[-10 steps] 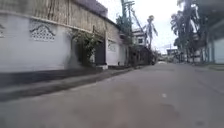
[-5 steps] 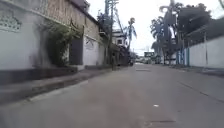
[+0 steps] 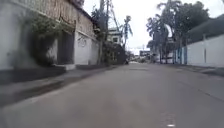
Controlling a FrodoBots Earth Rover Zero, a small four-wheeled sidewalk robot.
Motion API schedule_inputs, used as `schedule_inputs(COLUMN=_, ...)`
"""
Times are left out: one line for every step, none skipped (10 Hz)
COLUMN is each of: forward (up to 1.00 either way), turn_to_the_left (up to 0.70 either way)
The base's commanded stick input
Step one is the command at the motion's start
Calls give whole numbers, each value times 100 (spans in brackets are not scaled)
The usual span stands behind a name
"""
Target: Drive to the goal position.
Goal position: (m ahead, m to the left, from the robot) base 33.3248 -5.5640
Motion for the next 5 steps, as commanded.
schedule_inputs(forward=100, turn_to_the_left=-2)
schedule_inputs(forward=100, turn_to_the_left=-2)
schedule_inputs(forward=100, turn_to_the_left=-3)
schedule_inputs(forward=100, turn_to_the_left=-3)
schedule_inputs(forward=100, turn_to_the_left=-21)
